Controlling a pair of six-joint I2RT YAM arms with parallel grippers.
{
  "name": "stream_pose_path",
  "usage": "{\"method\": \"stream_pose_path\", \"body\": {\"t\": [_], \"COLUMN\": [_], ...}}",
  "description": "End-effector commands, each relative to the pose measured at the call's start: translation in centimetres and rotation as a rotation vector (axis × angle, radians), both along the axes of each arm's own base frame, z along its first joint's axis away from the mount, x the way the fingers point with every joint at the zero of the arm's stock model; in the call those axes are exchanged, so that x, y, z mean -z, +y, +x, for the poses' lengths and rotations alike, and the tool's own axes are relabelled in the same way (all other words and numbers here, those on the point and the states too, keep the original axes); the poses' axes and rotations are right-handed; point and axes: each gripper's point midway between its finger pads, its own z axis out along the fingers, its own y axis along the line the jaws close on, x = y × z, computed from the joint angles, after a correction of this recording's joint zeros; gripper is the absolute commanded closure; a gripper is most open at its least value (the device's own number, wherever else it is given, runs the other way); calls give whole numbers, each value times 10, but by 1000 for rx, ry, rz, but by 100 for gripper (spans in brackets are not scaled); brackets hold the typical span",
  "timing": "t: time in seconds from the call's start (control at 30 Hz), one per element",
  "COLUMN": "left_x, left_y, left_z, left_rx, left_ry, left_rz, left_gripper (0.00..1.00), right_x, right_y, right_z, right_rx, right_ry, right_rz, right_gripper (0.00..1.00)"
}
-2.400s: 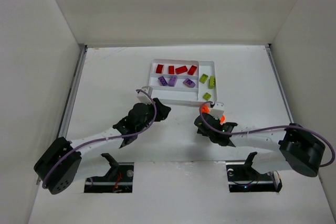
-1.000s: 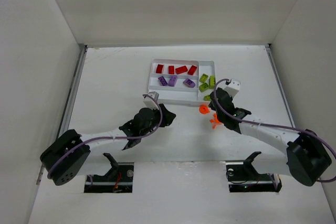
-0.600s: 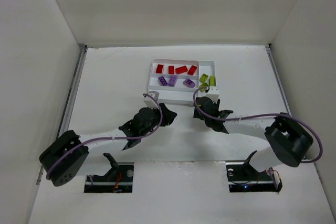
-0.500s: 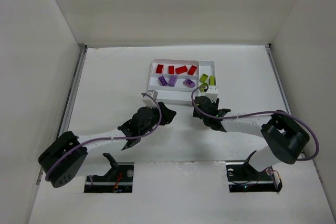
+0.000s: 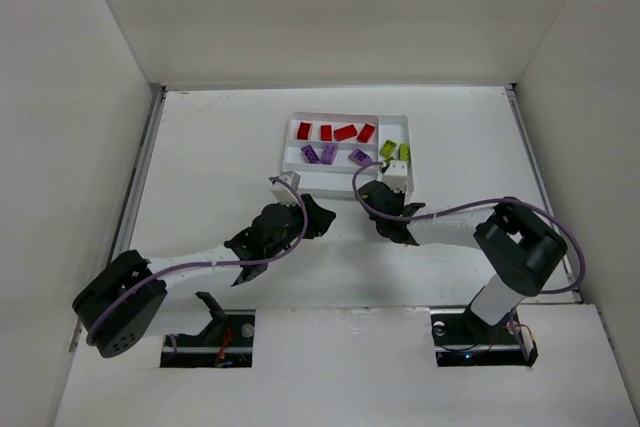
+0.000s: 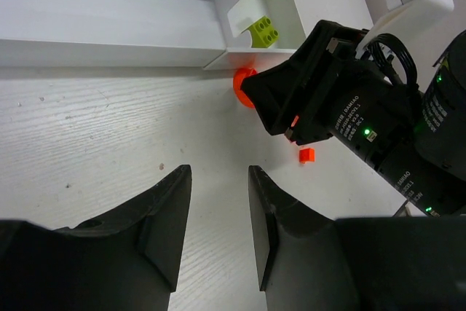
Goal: Sort the legos into containers by color
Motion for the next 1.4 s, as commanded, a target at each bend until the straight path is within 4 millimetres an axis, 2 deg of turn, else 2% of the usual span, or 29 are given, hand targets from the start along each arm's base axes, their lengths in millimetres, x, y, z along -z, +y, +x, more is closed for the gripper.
{"method": "stream_pose_path", "body": {"t": [0.0, 0.13, 0.2, 0.43, 0.53, 0.63, 0.8, 0.87, 1.0, 1.2, 1.37], "left_x": [-16, -16, -16, -19, -21, -21, -20, -21, -20, -19, -17], "left_y": [-1, -1, 1, 12, 19, 23, 23, 21, 21, 19, 15], "left_z": [6, 7, 9, 14, 17, 18, 18, 18, 18, 17, 16], "left_rx": [-8, -10, -17, -48, -69, -76, -78, -72, -72, -64, -54], "left_ry": [-47, -48, -45, -53, -59, -54, -49, -53, -48, -45, -40], "left_rz": [-42, -41, -42, -52, -54, -62, -64, -64, -66, -64, -60], "left_gripper": [65, 65, 65, 65, 65, 65, 65, 65, 65, 65, 65], "right_x": [-1, 2, -3, -32, -36, -26, -12, -9, -7, -10, -18], "right_y": [29, 47, 54, 66, 69, 69, 72, 71, 74, 75, 72], "right_z": [-4, -27, -35, -40, -40, -40, -39, -38, -37, -34, -33], "right_rx": [-55, -97, -110, -144, -150, -158, -158, -155, -157, -152, -144], "right_ry": [-13, 1, -8, -58, -63, -44, -18, -16, -13, -24, -44], "right_rz": [42, 68, 83, 135, 149, 121, 89, 76, 76, 78, 94], "right_gripper": [62, 68, 71, 70, 70, 70, 61, 62, 72, 78, 78]}}
